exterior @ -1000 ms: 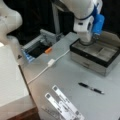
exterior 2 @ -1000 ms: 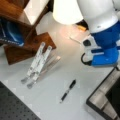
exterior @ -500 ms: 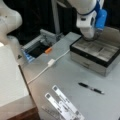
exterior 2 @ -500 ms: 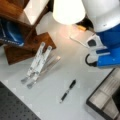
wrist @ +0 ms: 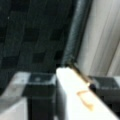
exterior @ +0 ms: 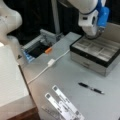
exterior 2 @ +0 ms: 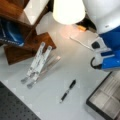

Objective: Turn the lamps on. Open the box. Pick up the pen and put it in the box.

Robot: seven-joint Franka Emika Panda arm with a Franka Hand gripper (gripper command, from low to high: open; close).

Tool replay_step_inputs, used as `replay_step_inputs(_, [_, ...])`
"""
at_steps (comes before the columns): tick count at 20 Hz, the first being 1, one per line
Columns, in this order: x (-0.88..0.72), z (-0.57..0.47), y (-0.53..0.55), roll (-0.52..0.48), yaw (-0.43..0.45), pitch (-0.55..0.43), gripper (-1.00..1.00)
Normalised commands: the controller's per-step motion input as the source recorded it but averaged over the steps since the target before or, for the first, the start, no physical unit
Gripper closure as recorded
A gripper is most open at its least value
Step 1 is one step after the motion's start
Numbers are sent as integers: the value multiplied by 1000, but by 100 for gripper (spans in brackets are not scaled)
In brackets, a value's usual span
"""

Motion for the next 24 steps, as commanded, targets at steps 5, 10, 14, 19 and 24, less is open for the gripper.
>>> replay_step_inputs(5, [243, 52, 194, 207, -78, -80, -100])
replay_step_inputs(10, [173, 29, 186, 135, -65, -78, -100])
replay_step_inputs(14, [70, -1, 181, 120, -59, -63, -100])
replay_step_inputs(19, [27, 2, 172, 136, -75, -51, -100])
replay_step_inputs(24, [-3, -9, 182, 179, -56, -28, -100])
